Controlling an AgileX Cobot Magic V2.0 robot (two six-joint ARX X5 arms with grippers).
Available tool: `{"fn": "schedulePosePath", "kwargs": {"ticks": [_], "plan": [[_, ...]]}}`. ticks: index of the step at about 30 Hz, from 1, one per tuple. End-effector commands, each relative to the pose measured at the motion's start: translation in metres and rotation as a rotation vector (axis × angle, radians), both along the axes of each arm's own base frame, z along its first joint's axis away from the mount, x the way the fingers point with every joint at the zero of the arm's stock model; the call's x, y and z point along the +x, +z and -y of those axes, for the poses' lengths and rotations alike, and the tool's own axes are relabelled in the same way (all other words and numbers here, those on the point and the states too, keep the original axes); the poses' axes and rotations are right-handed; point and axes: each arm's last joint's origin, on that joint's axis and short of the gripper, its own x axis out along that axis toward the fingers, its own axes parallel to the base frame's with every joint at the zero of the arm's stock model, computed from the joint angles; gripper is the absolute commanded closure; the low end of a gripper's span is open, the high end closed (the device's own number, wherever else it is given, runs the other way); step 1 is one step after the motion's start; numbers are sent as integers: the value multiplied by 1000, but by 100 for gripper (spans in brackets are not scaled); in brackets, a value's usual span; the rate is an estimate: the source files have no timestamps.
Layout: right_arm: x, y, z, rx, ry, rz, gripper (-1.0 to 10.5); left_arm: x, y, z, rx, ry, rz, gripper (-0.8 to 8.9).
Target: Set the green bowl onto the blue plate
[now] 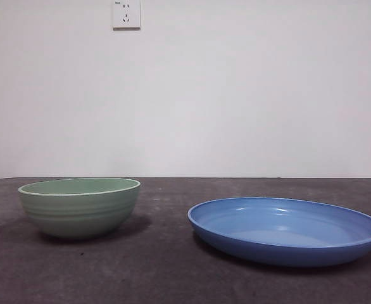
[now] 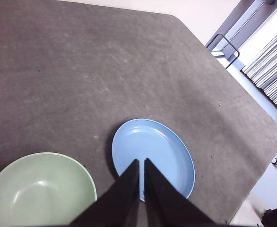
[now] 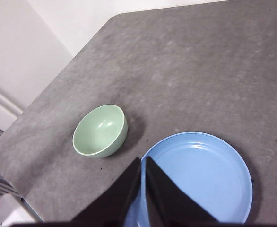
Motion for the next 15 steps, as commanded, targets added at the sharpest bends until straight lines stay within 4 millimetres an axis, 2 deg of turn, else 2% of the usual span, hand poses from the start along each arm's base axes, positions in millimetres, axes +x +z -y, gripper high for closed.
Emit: {"fn": "schedulePosePath", "kwargs": {"ticks": [1, 6, 9, 12, 15], "plan": [[0, 6, -1, -15, 15, 37, 935, 0, 6, 1, 3, -13, 20, 793], [0, 6, -1, -14, 16, 36, 930, -1, 4, 0, 22, -21, 5, 784], [0, 5, -1, -15, 15, 35, 792, -2, 3, 0, 25, -21, -5, 760], [0, 5, -1, -15, 15, 35, 588, -2, 2, 0, 29, -21, -17, 616], [0, 5, -1, -15, 15, 35, 440, -2, 1, 0, 32, -22, -22, 376]]}}
